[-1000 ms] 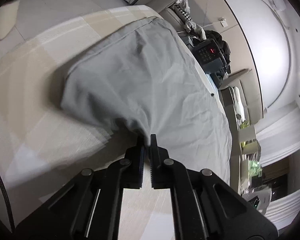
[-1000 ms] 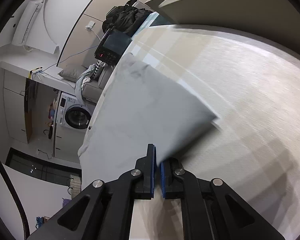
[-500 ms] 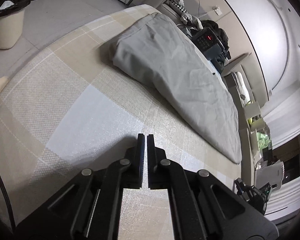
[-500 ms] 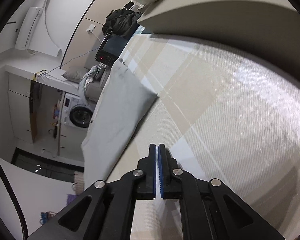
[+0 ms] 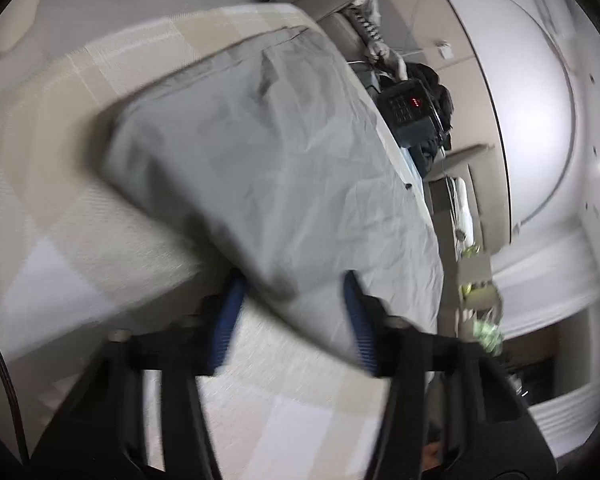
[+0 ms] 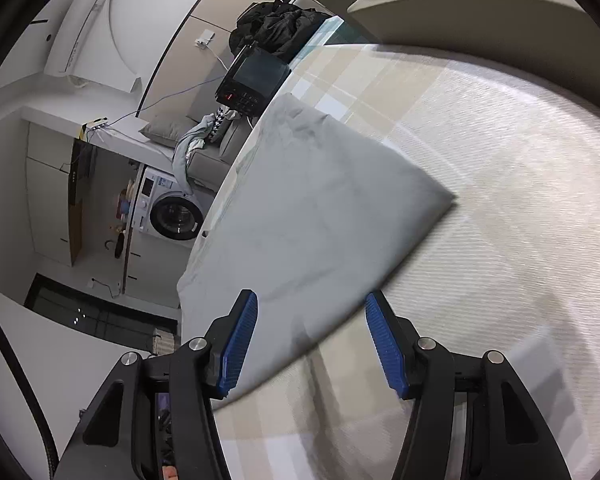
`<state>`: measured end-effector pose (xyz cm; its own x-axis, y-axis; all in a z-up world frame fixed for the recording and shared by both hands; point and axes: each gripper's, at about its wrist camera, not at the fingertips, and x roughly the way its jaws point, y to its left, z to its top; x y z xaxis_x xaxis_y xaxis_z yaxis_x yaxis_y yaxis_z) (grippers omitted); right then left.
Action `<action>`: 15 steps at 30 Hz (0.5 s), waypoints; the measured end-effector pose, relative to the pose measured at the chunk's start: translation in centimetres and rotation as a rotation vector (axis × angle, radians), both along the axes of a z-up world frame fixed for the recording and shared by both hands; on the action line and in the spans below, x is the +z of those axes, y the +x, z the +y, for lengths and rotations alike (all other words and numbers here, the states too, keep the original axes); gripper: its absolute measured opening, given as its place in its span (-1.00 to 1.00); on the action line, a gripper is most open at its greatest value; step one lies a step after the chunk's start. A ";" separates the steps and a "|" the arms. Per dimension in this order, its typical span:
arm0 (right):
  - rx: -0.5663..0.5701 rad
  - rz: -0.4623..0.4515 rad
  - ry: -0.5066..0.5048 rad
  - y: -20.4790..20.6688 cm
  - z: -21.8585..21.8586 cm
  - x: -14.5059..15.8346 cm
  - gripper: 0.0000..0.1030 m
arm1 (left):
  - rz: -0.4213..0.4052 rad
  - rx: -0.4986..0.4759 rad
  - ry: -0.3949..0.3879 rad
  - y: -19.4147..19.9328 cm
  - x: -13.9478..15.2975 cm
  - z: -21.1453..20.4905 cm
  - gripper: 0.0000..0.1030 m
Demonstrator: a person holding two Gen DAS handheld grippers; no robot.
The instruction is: Fold small clothes
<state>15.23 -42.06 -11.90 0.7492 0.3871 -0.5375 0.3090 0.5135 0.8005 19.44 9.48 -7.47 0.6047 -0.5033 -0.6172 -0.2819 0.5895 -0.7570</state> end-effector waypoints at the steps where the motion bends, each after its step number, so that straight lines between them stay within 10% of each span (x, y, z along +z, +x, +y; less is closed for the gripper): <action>1: 0.008 0.001 0.008 0.1 0.2 0.0 0.13 | 0.002 0.002 -0.020 0.4 -0.1 0.0 -0.55; 5: 0.068 0.013 0.032 -0.3 1.9 -0.1 0.13 | -0.055 0.019 -0.020 1.4 1.4 -0.2 -0.99; 15: 0.117 0.047 0.102 3.2 8.1 -0.4 0.13 | -0.116 0.013 -0.093 3.4 5.5 -0.1 -1.00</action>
<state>18.46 -33.91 -12.34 0.6705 0.5248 -0.5243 0.2904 0.4646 0.8365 22.84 9.40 -1.93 0.6764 -0.5464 -0.4940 -0.1965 0.5124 -0.8359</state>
